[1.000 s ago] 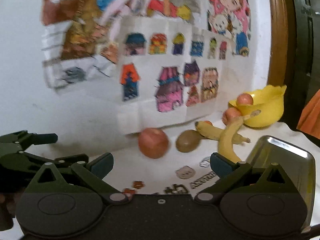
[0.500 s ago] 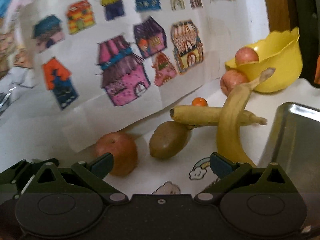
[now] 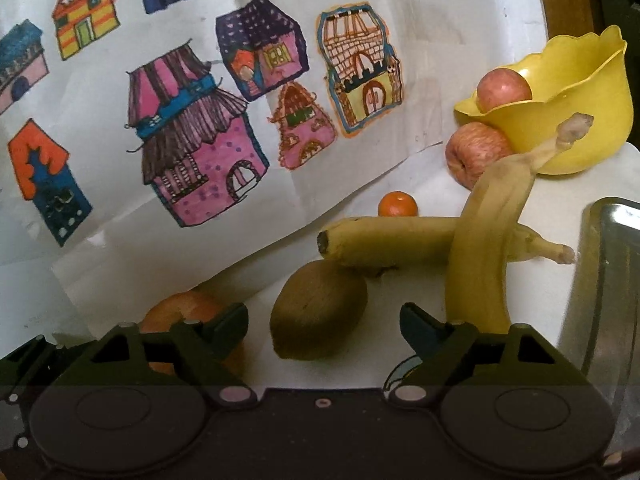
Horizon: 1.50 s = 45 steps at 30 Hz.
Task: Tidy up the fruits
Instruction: 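Grasp the second brown kiwi with the right gripper while the left grasps the red apple, then carry the red apple and the kiwi toward the metal tray with both grippers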
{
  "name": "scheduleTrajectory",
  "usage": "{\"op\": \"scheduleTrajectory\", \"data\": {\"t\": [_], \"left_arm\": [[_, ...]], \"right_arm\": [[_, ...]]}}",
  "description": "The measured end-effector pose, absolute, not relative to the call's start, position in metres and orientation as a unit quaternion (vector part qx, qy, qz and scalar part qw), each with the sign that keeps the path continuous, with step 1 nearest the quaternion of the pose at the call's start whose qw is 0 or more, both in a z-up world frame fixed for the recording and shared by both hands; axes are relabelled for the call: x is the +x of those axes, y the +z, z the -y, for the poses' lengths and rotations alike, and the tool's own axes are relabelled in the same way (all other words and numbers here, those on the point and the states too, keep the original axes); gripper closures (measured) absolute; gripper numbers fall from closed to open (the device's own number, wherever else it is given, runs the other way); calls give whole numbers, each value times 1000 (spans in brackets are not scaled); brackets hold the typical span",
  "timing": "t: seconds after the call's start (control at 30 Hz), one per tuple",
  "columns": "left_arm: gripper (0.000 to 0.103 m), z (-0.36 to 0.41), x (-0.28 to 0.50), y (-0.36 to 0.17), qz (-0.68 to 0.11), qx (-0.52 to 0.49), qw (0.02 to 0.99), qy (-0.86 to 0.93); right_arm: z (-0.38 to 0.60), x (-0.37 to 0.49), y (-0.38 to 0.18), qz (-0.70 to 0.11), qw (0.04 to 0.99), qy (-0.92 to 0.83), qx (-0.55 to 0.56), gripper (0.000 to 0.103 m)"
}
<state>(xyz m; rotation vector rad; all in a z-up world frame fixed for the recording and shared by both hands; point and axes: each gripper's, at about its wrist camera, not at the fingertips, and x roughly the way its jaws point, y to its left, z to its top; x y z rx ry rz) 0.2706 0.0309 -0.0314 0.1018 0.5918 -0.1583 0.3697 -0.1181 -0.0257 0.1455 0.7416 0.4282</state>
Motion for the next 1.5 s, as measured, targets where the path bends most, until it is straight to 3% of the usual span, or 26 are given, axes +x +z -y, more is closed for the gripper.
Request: {"op": "scheduleTrajectory", "data": {"t": [0.53,0.73,0.93,1.5], "left_arm": [[22,-23,282,-35,-291,56,951,-85],[32,-24,286,-36,-290,49,953,-72],[33,-25,284,-36,-287,42,954,-71],[33,-26,248,-29,-304,25,948,-90]], "right_arm": [[102,382,-37,-365,906,210,42,24],[99,382,-41,-363,907,211,37,31],[99,380,-41,-358,909,209,35,42],[125,340,-31,-388,891,229,58,43]]}}
